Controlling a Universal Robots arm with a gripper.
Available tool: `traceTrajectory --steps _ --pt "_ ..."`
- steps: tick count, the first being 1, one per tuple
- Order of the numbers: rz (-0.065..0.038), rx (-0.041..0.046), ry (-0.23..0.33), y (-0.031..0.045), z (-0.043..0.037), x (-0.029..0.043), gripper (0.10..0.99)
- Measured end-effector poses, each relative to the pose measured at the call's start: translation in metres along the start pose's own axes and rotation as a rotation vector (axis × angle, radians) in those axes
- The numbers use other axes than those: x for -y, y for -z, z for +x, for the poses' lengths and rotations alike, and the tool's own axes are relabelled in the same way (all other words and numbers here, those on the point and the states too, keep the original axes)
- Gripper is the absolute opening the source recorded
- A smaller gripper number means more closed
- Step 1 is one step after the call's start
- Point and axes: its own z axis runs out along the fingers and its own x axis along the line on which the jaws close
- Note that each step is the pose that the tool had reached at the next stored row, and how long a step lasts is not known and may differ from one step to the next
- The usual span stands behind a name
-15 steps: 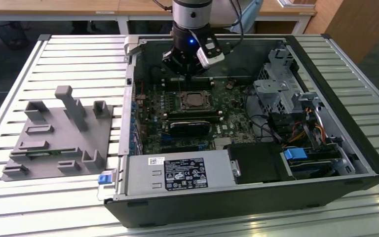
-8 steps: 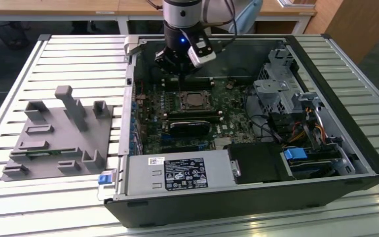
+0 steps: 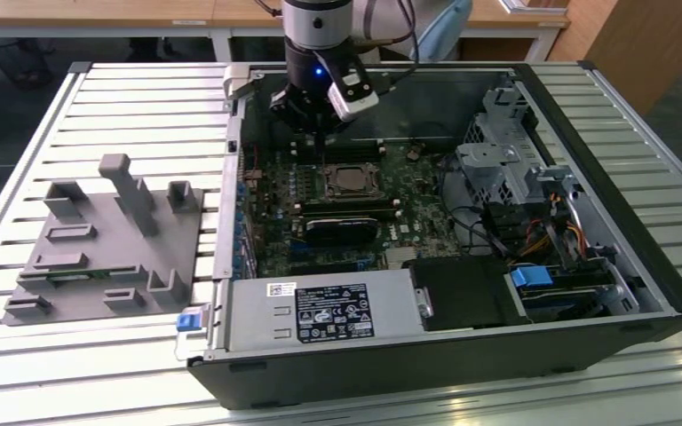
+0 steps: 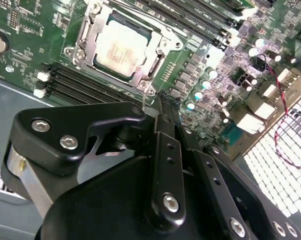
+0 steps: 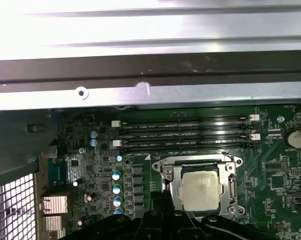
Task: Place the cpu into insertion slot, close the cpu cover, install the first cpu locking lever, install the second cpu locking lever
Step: 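Install the first cpu locking lever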
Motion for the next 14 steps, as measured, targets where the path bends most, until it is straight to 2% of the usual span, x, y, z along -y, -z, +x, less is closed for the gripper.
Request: traceTrajectory --steps 7,14 --pt "0.000 0.0000 0.000 0.0000 0.0054 -0.0039 0.122" --pt "0.000 0.0000 0.000 -0.0002 0.0085 -0.0143 0.122"
